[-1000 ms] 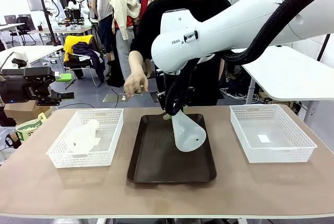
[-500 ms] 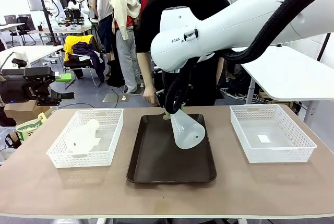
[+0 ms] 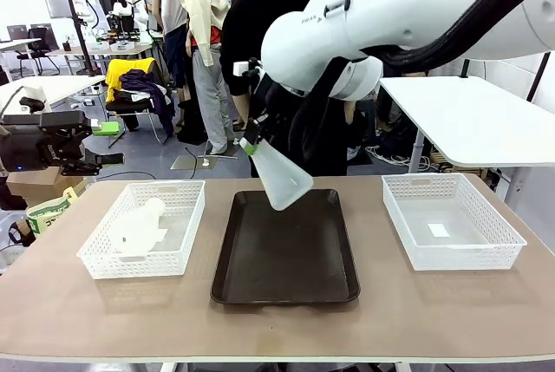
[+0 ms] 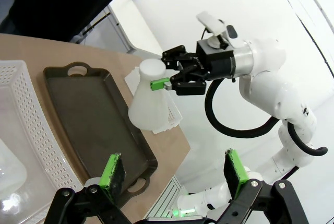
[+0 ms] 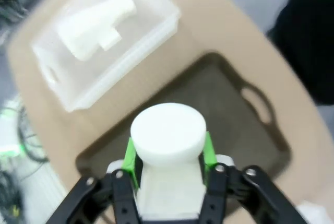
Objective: Prepare the laboratory tools.
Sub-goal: Place the picked Big flask upright in the Handle tray as instructed by the person.
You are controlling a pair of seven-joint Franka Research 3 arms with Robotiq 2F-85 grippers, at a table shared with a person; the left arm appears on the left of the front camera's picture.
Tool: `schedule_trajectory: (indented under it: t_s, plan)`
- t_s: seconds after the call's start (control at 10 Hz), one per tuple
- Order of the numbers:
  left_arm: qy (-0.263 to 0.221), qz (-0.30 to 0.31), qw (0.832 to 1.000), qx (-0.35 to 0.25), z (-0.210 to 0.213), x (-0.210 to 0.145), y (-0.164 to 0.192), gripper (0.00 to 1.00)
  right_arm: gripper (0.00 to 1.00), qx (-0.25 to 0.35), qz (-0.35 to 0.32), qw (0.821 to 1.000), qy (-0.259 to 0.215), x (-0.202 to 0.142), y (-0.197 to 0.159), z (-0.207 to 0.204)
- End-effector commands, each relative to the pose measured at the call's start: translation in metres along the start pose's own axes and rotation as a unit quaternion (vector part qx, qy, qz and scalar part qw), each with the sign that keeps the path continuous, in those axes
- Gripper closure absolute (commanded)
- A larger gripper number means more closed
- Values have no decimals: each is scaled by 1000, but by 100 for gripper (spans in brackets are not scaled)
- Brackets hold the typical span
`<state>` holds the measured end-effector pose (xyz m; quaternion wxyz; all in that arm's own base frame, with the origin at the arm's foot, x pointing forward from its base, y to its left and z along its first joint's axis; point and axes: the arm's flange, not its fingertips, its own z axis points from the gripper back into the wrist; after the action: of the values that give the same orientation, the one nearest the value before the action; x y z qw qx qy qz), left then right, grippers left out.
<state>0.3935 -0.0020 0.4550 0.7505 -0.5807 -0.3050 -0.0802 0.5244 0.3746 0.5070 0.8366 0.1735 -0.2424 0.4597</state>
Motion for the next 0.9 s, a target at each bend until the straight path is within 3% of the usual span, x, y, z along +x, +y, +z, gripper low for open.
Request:
schedule_trajectory:
  t_s: [0.0, 0.4, 0.6, 0.8]
  plan:
    - [-4, 6, 1000, 3, -2, 0, 0, 0, 100, 117, 147, 979, -84, -48, -13, 20]
    - [-4, 6, 1000, 3, -2, 0, 0, 0, 100, 174, 320, 915, -173, -61, -27, 27]
    - [-4, 6, 1000, 3, -2, 0, 0, 0, 100, 178, 351, 902, -177, -66, -34, 23]
    - [-4, 6, 1000, 3, -2, 0, 0, 0, 100, 185, 318, 913, -177, -68, -44, 18]
